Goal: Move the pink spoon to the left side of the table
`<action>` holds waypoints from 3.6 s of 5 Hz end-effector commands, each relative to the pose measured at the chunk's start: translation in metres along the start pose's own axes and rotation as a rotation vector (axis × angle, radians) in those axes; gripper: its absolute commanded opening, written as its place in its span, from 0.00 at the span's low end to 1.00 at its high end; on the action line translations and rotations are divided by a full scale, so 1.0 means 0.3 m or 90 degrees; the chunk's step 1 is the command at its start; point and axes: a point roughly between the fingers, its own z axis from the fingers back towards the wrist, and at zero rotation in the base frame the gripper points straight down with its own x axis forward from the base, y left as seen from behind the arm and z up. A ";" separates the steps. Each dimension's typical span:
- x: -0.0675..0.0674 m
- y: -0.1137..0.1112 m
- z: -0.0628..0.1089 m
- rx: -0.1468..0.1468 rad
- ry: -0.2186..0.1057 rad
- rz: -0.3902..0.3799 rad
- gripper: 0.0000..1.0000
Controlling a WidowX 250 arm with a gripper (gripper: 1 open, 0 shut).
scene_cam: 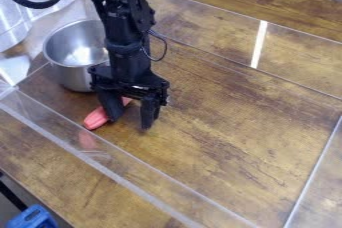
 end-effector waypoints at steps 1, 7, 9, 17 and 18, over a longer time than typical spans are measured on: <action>0.042 0.012 0.037 -0.002 -0.038 0.017 0.00; 0.048 -0.055 0.056 0.005 -0.044 0.013 0.00; 0.076 -0.087 0.019 0.010 -0.044 0.021 0.00; -0.004 -0.017 0.001 0.024 -0.039 0.003 0.00; -0.021 0.022 -0.001 0.024 -0.039 -0.004 0.00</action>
